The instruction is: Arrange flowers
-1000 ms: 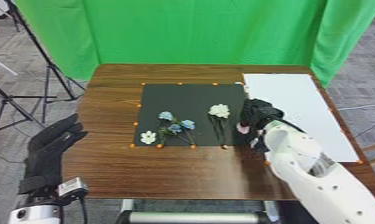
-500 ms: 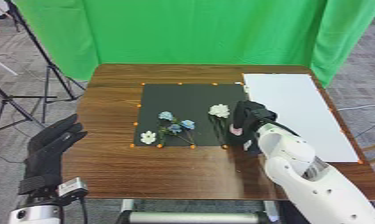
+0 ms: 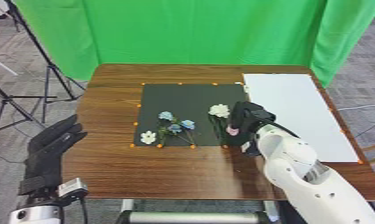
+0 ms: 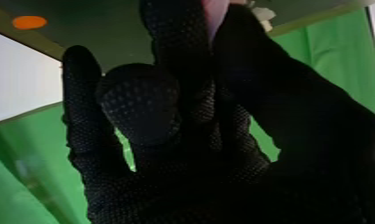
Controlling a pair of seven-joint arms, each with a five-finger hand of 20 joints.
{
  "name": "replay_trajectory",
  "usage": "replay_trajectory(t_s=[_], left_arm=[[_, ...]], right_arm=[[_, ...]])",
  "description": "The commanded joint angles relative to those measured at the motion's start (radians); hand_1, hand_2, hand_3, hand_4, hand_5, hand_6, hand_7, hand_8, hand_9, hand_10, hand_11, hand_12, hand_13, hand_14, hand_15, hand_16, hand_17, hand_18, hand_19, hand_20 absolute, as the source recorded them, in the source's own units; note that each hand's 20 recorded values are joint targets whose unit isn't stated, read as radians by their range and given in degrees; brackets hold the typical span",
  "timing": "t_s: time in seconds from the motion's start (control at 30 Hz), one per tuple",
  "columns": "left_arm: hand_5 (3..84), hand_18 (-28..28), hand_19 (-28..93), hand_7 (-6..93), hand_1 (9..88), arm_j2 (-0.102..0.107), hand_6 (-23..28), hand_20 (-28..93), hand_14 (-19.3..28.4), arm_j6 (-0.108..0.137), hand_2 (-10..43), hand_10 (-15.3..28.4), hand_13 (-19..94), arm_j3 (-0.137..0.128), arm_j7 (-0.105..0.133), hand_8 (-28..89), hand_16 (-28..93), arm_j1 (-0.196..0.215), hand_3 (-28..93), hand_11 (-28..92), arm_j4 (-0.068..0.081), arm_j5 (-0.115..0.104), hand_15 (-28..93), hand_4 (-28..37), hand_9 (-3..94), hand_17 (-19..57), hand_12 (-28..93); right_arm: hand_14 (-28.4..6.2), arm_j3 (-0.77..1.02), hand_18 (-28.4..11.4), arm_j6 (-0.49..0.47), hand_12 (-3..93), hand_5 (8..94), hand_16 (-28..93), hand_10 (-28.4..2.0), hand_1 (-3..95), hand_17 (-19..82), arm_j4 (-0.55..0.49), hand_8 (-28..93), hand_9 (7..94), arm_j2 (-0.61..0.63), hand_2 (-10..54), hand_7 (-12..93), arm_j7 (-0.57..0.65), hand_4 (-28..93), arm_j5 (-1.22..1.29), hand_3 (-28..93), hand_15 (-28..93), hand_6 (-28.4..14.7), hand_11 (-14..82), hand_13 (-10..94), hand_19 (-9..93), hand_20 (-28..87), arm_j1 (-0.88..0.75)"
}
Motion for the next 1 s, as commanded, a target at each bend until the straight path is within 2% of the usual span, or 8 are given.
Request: replay_trajectory(t_s=[0.03, 0.33, 0.4, 0.5, 0.67, 0.73, 0.8, 1.0], left_arm=[[42.1, 21.4, 59, 15.9, 27.0, -0.011, 11.2, 5, 27.4, -0.01, 3.9, 20.1, 26, -0.003, -0.012, -11, -18, 0.012, 84, 39, -0.006, 0.011, 66, -18.1, 35.0, -9.8, 6], [42.2, 21.4, 59, 15.9, 27.1, -0.013, 11.3, 5, 27.3, -0.003, 4.0, 20.2, 26, -0.003, -0.009, -11, -18, 0.019, 84, 39, -0.008, 0.008, 66, -18.2, 35.0, -9.8, 6], [42.2, 21.4, 59, 15.9, 27.1, -0.016, 11.3, 5, 27.3, -0.009, 4.0, 20.2, 26, -0.005, -0.014, -11, -18, 0.021, 84, 39, -0.009, 0.011, 66, -18.1, 35.0, -9.8, 6], [42.3, 21.3, 59, 15.8, 27.1, -0.016, 11.3, 5, 27.3, 0.002, 4.0, 20.2, 26, -0.005, -0.007, -11, -18, 0.025, 84, 39, -0.009, 0.006, 66, -18.1, 35.0, -9.8, 6], [42.2, 21.3, 59, 15.8, 26.9, -0.014, 11.3, 5, 27.3, 0.013, 3.8, 20.2, 26, -0.017, 0.007, -11, -18, 0.041, 84, 39, -0.01, -0.002, 66, -18.2, 35.0, -9.8, 6], [42.2, 21.3, 59, 15.8, 26.9, -0.011, 11.4, 5, 27.3, 0.02, 3.8, 20.2, 26, -0.019, 0.012, -11, -18, 0.047, 84, 39, -0.013, -0.005, 66, -18.4, 35.0, -9.8, 6], [42.2, 21.3, 59, 15.7, 26.8, -0.008, 11.4, 5, 27.3, 0.024, 3.8, 20.2, 26, -0.019, 0.018, -11, -18, 0.047, 84, 39, -0.011, -0.007, 66, -18.7, 34.9, -9.9, 6], [42.0, 21.3, 58, 15.7, 26.4, -0.01, 11.2, 5, 27.1, 0.023, 3.8, 20.1, 25, -0.017, 0.021, -11, -18, 0.045, 83, 38, -0.006, -0.004, 66, -19.3, 34.5, -9.9, 6]], right_arm=[[-6.8, 0.028, -22.8, -0.034, 19.6, 70.9, 21, -12.0, 35.8, 24, -0.019, -10, 85.0, -0.023, -5.5, 19, -0.003, -27, 0.013, 83, 71, -3.8, 33.4, 81, 86, -9, -0.02], [-8.0, 0.042, -24.7, -0.057, 19.3, 68.2, 21, -13.1, 31.5, 24, -0.039, -12, 84.5, -0.022, -2.9, 18, 0.017, -26, 0.016, 81, 71, -5.2, 32.7, 80, 85, -9, -0.032], [-8.3, 0.039, -25.3, -0.057, 19.2, 66.8, 20, -13.7, 29.9, 25, -0.047, -11, 84.3, -0.006, -2.3, 17, 0.031, -25, 0.008, 81, 71, -5.9, 32.4, 81, 85, -9, -0.031], [-8.8, 0.044, -26.6, -0.035, 19.1, 65.4, 20, -14.4, 27.6, 25, -0.064, -11, 84.0, 0.019, -1.2, 16, 0.053, -25, 0.019, 80, 71, -6.7, 31.9, 81, 85, -9, -0.026], [-11.4, 0.048, -28.2, 0.023, 18.6, 62.8, 20, -17.5, 24.5, 25, -0.086, -10, 79.8, 0.083, 1.1, 14, 0.103, -23, 0.026, 78, 71, -8.7, 31.3, 78, 85, -10, -0.019], [-12.5, 0.083, -28.3, 0.011, 17.6, 61.0, 19, -19.7, 23.3, 25, -0.099, -10, 76.1, 0.081, 2.2, 13, 0.119, -23, 0.053, 77, 71, -9.9, 29.4, 76, 84, -11, -0.034], [-13.6, 0.101, -28.3, 0.043, 17.1, 59.2, 19, -21.3, 22.4, 25, -0.112, -9, 72.6, 0.098, 3.0, 12, 0.137, -23, 0.072, 77, 72, -10.8, 28.3, 74, 85, -11, -0.05], [-15.5, 0.204, -28.4, 0.114, 16.0, 57.4, 18, -23.3, 21.0, 24, -0.17, -9, 67.8, 0.116, 4.5, 12, 0.169, -22, 0.148, 77, 74, -11.4, 25.9, 70, 84, -13, -0.15]])
